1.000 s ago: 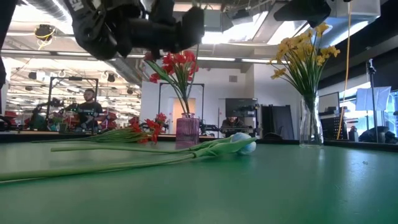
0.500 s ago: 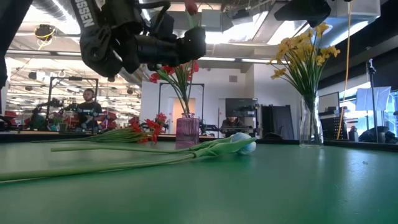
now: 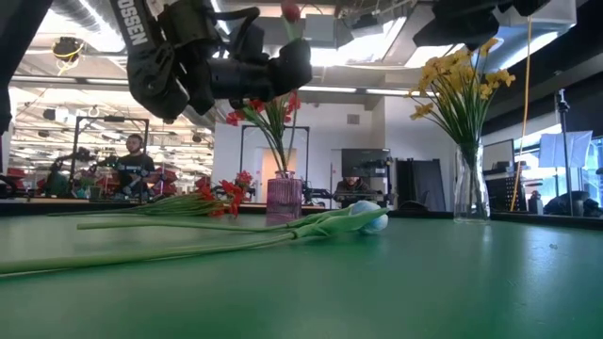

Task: Sort flowers into vase by color
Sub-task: Put the red tulip into the pink vase

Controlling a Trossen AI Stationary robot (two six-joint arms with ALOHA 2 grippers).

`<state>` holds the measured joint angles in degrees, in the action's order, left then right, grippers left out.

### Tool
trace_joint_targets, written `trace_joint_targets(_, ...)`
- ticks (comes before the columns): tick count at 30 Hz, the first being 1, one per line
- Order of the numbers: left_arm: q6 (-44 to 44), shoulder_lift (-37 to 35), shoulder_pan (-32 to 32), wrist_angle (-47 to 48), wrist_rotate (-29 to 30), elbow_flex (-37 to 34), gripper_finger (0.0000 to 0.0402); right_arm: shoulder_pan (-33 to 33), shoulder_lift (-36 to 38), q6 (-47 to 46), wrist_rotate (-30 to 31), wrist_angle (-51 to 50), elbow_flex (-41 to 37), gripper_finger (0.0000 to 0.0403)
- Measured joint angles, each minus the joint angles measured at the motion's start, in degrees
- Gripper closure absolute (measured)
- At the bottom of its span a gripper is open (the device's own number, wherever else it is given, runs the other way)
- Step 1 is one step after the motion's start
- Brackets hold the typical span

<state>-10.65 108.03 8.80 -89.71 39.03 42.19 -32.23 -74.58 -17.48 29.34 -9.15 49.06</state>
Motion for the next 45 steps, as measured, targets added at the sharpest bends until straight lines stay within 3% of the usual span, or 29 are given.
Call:
trace_joint_targets(15,-4.8,0.0,-0.2,3.1,-0.9,2.1,0.0401,-0.1,0.0,0.0,-1.5,0.0,0.0,0.0171)
trace_joint_targets(20,-8.9,0.0,-1.6,3.4,2.5,2.1,0.0401,0.0,0.0,0.0,-1.5,-0.2,0.0,0.0171)
trace_joint_targets(45,0.0,0.0,0.3,5.2,0.9,-0.4,0.0401,0.0,0.0,-0.2,-1.5,-0.5,0.0,0.0171)
